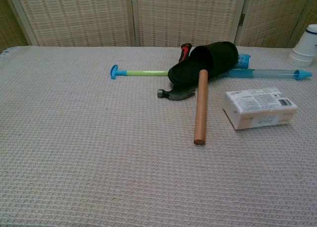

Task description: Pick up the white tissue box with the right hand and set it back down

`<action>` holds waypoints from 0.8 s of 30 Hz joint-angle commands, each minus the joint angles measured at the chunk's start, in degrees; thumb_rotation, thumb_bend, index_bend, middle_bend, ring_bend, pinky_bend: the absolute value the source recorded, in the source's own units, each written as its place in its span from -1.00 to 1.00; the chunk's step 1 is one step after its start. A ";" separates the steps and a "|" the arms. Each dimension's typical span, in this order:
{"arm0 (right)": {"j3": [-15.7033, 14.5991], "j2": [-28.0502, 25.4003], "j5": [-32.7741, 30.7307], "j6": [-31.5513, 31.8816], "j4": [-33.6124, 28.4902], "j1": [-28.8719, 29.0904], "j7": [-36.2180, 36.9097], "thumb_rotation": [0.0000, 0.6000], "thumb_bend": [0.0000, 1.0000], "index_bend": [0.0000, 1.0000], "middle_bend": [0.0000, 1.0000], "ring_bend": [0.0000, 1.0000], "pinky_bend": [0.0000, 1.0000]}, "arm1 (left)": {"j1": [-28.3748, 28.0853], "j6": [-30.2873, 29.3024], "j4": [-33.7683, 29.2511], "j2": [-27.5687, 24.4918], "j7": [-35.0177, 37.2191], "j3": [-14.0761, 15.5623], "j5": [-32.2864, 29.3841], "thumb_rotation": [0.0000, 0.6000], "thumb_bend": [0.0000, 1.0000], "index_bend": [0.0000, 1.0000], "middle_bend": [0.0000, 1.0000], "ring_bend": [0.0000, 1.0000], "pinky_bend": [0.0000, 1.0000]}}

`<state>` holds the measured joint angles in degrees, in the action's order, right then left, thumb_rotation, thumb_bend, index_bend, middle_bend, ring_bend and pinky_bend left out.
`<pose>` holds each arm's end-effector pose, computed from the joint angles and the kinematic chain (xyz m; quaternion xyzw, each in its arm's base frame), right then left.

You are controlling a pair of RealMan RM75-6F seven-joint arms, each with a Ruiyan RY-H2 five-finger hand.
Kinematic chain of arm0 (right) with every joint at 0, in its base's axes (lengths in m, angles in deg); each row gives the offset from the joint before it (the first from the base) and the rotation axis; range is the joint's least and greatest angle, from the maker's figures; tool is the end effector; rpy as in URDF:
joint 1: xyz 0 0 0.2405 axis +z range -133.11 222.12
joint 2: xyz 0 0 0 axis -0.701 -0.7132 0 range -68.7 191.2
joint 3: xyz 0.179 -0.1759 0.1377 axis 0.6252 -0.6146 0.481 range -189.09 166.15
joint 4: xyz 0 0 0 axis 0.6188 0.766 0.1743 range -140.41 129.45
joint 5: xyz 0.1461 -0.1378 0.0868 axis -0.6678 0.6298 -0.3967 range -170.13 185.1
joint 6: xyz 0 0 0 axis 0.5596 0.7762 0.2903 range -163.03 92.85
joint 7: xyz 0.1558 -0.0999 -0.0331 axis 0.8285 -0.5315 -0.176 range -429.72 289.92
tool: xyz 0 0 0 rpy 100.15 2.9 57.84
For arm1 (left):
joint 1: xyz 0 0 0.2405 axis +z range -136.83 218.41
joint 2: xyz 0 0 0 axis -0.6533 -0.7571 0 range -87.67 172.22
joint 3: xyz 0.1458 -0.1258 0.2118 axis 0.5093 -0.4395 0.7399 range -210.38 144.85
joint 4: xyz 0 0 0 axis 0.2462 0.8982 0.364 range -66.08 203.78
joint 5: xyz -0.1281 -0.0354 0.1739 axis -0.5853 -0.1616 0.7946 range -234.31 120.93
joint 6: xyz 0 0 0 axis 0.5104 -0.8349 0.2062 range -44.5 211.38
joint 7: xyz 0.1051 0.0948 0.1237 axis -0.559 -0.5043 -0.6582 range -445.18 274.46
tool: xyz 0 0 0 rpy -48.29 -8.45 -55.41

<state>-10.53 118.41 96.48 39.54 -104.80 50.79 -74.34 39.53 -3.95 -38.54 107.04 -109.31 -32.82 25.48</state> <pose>-0.3266 -0.2227 0.1533 0.6711 -0.4014 0.3166 0.5369 -0.3111 0.1931 0.1409 -0.6036 -0.3853 -0.3030 0.6287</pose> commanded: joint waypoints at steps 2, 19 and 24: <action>6.16 1.10 -9.90 -16.61 -6.77 13.02 -12.70 1.00 -0.86 -1.00 -1.00 -1.00 -1.00 | 0.13 -0.12 -0.05 -0.39 0.89 0.26 0.71 1.00 -0.20 -0.87 -1.00 -1.00 -0.67; 8.66 15.54 -48.61 -26.84 -2.25 37.06 -37.10 1.00 -0.86 -1.00 -1.00 -1.00 -1.00 | 0.52 -0.25 -0.41 -2.76 5.29 -0.15 0.62 1.00 -0.20 -0.87 -1.00 -1.00 -0.67; 7.63 18.02 -52.82 -26.70 0.93 40.20 -37.46 1.00 -0.86 -1.00 -1.00 -1.00 -1.00 | 0.58 -0.35 -0.35 -3.03 5.84 -0.42 0.35 1.00 -0.20 -0.87 -1.00 -1.00 -0.67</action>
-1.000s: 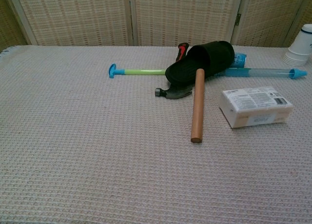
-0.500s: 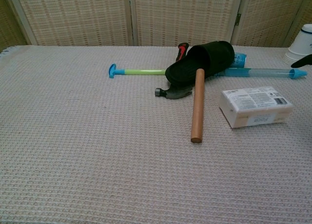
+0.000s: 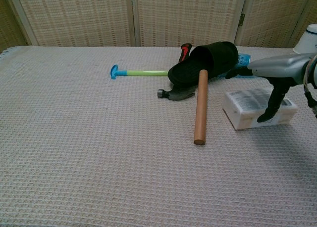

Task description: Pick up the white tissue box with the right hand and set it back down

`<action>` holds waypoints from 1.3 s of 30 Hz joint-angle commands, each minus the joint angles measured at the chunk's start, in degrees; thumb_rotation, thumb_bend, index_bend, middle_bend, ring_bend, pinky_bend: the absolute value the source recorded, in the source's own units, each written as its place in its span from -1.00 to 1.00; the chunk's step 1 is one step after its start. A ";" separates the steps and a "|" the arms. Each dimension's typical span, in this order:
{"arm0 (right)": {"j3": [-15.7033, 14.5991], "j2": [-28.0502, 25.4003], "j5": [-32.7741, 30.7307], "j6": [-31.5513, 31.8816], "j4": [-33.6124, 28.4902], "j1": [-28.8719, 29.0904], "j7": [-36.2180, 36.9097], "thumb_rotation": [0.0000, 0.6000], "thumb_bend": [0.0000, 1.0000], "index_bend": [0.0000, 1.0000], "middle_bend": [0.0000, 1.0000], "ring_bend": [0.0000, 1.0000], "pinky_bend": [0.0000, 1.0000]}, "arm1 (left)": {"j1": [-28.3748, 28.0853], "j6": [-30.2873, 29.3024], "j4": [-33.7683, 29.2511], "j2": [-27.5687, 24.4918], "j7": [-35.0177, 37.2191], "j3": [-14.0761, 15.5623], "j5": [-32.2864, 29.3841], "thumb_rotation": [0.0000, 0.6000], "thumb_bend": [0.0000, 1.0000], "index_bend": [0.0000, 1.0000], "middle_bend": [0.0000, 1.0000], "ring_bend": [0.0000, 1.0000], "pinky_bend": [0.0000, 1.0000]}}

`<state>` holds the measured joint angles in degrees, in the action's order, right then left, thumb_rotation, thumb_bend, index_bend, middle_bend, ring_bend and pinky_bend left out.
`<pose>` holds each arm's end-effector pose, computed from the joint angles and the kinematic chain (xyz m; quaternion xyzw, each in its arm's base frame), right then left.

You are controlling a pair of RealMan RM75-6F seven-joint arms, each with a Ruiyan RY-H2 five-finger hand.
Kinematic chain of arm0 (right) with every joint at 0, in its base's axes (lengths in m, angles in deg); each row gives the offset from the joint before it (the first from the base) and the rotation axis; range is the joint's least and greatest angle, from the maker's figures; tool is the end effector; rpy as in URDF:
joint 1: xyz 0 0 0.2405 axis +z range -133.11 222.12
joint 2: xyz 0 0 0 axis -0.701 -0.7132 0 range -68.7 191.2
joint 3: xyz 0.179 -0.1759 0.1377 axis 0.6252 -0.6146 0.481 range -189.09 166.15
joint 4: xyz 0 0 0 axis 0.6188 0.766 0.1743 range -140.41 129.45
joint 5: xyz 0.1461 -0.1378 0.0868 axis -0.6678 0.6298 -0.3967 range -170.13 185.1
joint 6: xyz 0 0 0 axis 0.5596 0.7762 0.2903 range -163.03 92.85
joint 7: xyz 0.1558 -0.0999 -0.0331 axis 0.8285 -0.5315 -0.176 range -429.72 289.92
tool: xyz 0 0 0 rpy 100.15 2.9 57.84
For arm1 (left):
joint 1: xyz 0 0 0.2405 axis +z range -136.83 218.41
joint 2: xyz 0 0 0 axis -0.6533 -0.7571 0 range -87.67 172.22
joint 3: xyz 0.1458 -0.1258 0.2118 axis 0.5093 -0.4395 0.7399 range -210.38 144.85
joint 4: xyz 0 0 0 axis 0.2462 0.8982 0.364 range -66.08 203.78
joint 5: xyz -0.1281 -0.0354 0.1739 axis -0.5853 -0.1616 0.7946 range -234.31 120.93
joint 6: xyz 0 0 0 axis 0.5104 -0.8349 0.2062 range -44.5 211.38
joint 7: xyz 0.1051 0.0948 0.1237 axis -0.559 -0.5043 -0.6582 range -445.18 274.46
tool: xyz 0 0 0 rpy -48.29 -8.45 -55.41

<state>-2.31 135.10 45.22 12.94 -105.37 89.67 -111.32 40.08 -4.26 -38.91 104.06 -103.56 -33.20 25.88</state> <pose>-0.1940 -0.3957 0.0072 0.7736 -0.4030 0.2037 0.4446 -0.3142 0.1918 0.1589 -0.5880 -0.3987 -0.3232 0.6251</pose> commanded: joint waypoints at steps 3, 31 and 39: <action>-1.26 2.21 -3.10 -0.13 2.90 2.45 -0.03 1.00 -0.86 -1.00 -1.00 -1.00 -1.00 | 0.06 0.05 0.01 -0.18 0.37 -0.11 -0.26 1.00 -0.20 -0.87 -1.00 -1.00 -0.67; -6.66 6.69 -5.44 2.78 10.63 6.09 2.53 1.00 -0.86 -0.32 -0.48 -0.88 -1.00 | -0.13 1.07 -0.35 -1.07 1.89 -0.46 -1.41 1.00 -0.20 -0.87 -1.00 -1.00 -0.67; -6.12 7.62 1.49 5.94 11.72 3.90 7.06 1.00 -0.86 -0.04 -0.26 -0.69 -1.00 | -0.03 0.86 -0.38 -1.17 1.95 -0.45 -1.28 1.00 -0.20 -0.87 -1.00 -1.00 -0.67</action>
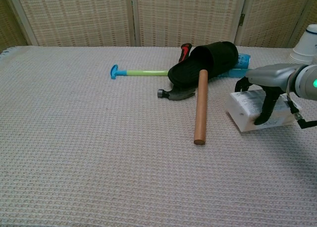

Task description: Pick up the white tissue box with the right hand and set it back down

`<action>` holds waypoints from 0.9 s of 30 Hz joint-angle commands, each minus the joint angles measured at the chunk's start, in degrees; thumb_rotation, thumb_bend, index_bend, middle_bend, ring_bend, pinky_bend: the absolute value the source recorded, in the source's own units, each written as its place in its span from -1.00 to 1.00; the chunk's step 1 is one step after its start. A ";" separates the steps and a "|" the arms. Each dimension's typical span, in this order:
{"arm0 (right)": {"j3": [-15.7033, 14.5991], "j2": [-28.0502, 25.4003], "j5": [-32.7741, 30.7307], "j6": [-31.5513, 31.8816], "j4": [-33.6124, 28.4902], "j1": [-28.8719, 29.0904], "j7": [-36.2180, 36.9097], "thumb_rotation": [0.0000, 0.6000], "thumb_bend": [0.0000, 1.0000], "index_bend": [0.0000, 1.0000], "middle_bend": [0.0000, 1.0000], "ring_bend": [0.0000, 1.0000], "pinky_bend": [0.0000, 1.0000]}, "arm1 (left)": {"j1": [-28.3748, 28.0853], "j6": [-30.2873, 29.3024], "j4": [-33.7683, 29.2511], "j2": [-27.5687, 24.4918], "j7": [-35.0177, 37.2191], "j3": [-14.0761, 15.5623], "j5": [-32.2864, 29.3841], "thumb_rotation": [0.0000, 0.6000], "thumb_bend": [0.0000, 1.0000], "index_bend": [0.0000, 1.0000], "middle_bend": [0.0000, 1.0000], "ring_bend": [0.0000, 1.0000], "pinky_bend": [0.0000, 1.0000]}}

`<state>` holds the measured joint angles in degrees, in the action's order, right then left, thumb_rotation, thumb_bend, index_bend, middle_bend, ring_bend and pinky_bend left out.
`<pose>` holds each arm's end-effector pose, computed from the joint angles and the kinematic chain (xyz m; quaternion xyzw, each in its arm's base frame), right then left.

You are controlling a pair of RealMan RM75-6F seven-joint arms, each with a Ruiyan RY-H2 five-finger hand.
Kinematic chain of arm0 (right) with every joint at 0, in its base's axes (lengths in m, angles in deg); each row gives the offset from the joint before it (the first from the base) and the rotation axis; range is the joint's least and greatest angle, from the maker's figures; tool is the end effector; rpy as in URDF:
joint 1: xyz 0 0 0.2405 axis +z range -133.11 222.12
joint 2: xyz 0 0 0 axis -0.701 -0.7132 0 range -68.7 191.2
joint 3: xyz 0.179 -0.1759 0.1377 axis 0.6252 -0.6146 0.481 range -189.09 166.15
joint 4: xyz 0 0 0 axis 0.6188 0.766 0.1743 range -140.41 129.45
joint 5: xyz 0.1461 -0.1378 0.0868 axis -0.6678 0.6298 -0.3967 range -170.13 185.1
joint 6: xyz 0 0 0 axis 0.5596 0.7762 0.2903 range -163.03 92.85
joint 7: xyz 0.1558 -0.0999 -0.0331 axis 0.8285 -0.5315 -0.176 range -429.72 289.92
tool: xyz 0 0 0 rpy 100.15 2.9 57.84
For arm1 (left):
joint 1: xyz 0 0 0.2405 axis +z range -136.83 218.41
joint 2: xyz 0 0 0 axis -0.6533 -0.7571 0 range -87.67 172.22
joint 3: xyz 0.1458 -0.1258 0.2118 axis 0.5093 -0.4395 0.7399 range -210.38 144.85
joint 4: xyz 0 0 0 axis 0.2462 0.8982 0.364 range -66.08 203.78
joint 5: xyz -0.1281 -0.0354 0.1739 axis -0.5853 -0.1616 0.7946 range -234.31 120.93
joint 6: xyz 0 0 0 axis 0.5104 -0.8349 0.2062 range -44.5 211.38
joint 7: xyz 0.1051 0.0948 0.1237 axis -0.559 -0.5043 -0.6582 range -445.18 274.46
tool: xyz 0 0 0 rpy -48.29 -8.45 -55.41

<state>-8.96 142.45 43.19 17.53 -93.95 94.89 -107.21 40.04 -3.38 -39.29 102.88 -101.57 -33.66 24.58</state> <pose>-0.2160 -0.4201 -0.0174 0.7602 -0.3905 0.1862 0.4847 -0.3182 0.1932 0.1643 -0.5798 -0.4118 -0.3236 0.6242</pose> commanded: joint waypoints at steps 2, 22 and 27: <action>1.95 0.03 9.04 2.51 -0.47 -3.99 10.49 1.00 -0.86 -0.02 -0.23 -0.66 -1.00 | 0.04 -0.09 -0.09 0.00 -0.02 0.02 0.08 1.00 -0.20 -0.87 -1.00 -1.00 -0.67; 0.32 7.83 53.89 12.91 38.56 -19.57 119.25 1.00 -0.83 -0.03 -0.22 -0.60 -1.00 | -0.06 0.09 -0.07 0.60 -1.46 -0.12 -0.48 1.00 -0.20 -0.87 -1.00 -1.00 -0.67; -1.51 12.80 55.42 11.26 48.96 -18.40 128.95 1.00 -0.80 -0.03 -0.22 -0.60 -1.00 | -0.19 0.34 -0.03 0.70 -1.94 -0.21 -0.97 1.00 -0.20 -0.87 -1.00 -1.00 -0.67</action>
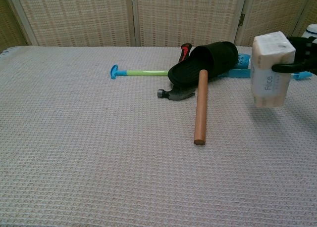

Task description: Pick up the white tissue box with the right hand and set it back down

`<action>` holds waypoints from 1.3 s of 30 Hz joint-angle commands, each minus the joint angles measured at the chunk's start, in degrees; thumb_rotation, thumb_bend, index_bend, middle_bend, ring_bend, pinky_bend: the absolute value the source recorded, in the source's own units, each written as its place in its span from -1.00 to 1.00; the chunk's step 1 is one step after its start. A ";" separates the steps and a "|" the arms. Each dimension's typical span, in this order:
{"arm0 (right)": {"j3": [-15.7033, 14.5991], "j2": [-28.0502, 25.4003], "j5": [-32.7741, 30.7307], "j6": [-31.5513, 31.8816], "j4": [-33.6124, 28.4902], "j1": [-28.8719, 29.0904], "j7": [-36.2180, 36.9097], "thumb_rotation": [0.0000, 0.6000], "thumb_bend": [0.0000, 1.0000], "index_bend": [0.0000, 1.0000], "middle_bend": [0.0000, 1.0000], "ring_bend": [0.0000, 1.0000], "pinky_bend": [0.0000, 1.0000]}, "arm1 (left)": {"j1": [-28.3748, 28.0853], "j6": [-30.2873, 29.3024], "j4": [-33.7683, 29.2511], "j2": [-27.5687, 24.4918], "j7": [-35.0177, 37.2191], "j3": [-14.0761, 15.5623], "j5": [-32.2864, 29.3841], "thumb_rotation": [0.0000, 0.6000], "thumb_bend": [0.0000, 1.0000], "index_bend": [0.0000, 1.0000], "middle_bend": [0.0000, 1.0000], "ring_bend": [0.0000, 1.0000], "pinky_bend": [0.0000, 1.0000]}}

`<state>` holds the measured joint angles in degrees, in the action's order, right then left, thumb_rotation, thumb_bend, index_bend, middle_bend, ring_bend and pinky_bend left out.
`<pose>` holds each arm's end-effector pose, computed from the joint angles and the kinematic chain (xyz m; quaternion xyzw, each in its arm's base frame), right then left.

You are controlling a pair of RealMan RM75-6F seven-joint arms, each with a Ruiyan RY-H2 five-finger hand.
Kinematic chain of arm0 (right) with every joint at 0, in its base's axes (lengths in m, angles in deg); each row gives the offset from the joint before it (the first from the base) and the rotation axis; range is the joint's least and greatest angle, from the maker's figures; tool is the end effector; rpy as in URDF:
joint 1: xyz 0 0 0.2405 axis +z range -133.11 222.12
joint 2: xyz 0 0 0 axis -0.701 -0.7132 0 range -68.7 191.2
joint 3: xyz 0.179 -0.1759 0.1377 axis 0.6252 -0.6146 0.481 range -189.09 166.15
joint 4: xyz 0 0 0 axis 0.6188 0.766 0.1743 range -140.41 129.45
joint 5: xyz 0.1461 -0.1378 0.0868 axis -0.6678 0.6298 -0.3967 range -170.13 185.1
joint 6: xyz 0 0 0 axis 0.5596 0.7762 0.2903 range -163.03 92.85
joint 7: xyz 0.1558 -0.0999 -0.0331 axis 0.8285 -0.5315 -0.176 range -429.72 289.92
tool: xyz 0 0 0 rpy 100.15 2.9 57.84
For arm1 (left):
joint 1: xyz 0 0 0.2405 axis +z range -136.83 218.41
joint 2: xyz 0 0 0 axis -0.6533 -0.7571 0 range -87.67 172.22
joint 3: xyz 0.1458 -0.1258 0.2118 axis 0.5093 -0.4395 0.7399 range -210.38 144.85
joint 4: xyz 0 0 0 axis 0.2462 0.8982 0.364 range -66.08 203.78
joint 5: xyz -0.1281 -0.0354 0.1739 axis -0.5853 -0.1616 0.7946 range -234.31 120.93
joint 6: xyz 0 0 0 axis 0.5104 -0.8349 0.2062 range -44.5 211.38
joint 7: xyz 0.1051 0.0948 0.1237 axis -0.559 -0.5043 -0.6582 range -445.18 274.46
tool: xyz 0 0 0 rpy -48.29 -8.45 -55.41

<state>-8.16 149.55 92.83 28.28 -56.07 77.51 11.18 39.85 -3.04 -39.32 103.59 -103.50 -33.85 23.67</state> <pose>-0.3173 -0.4210 0.0397 0.4106 -0.6712 0.5820 0.2054 -0.3192 0.1945 0.1602 -0.5821 -0.4098 -0.3134 0.6285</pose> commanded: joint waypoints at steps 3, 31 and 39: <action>-3.22 8.54 6.58 0.65 16.49 -0.76 14.33 1.00 -0.77 -0.03 -0.22 -0.60 -1.00 | 0.01 -0.13 0.10 -0.05 0.24 -0.19 -0.22 1.00 -0.20 -0.87 -1.00 -1.00 -0.67; -9.41 7.70 10.76 2.45 23.05 -0.88 16.65 1.00 -0.72 -0.52 -0.35 -0.83 -1.00 | -0.14 0.09 -0.20 -0.12 -0.07 0.00 -0.35 1.00 -0.20 -0.87 -1.00 -1.00 -0.67; -10.61 4.17 10.94 -0.02 18.33 -0.30 12.23 1.00 -0.74 -1.00 -0.85 -1.00 -1.00 | -0.04 -0.21 -0.15 -0.06 -0.08 -0.01 -0.22 1.00 -0.20 -0.87 -1.00 -1.00 -0.67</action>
<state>-18.45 154.22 103.71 28.81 -37.01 77.02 24.09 39.82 -3.25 -39.47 103.52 -103.59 -33.86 23.44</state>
